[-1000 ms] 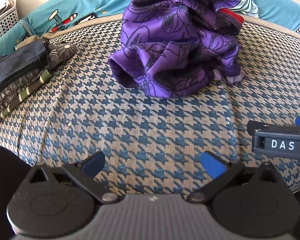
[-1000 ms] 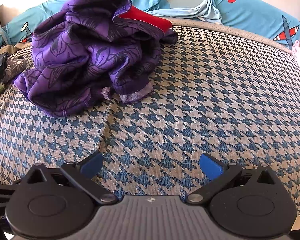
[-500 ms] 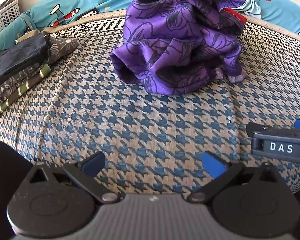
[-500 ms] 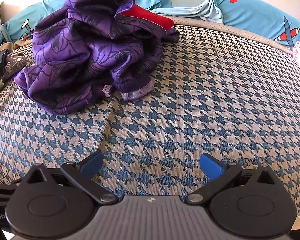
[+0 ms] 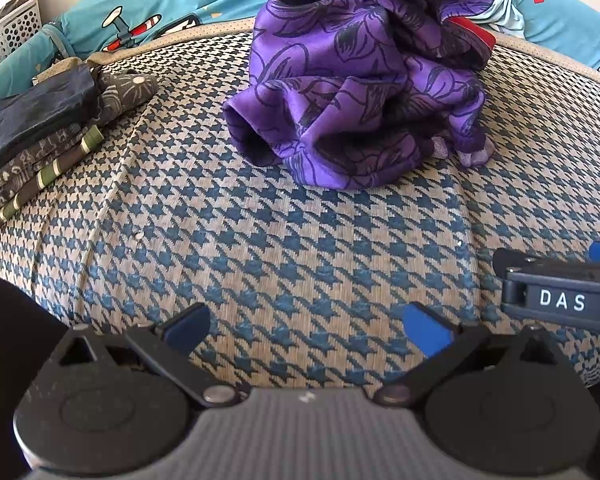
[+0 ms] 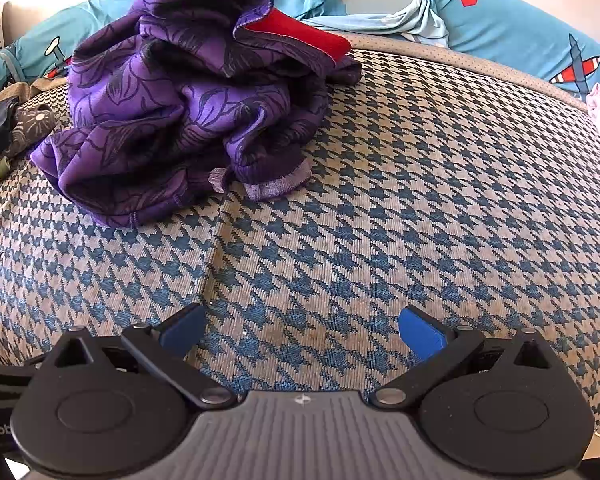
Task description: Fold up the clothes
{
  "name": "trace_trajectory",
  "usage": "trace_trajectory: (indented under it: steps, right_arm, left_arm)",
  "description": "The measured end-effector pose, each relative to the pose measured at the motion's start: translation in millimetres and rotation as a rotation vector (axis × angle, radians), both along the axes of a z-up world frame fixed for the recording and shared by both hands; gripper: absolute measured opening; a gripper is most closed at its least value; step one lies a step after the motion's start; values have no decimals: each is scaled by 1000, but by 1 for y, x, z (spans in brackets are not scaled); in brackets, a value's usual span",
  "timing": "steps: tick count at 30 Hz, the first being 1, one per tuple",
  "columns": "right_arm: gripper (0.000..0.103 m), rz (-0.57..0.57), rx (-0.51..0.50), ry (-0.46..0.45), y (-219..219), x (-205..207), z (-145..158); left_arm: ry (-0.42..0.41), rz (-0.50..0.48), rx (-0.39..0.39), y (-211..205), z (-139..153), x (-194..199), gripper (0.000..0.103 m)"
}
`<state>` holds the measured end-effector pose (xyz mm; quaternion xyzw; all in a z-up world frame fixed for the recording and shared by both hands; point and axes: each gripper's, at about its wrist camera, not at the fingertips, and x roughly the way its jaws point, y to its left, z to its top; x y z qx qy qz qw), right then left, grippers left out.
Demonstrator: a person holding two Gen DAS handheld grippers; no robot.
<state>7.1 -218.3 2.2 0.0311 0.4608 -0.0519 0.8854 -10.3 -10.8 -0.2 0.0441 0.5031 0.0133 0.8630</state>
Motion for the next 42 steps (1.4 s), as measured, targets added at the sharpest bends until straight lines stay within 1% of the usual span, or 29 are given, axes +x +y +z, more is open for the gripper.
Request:
trace_trajectory:
  steps: [7, 9, 22, 24, 42]
  right_arm:
    - [103, 2, -1, 2, -3, 6, -1]
    - [103, -6, -6, 4, 3, 4, -2]
    - [103, -4, -10, 8, 5, 5, -4]
    - [103, -3, -12, 9, 8, 0, -2]
    - [103, -4, -29, 15, 8, 2, -6]
  left_arm:
    - [1, 1, 1, -1, 0, 0, 103]
    - [1, 0, 2, 0, 0, 0, 103]
    - [4, 6, 1, 1, 0, 1, 103]
    - [4, 6, 3, 1, 0, 1, 103]
    - [10, 0, 12, 2, -1, 1, 103]
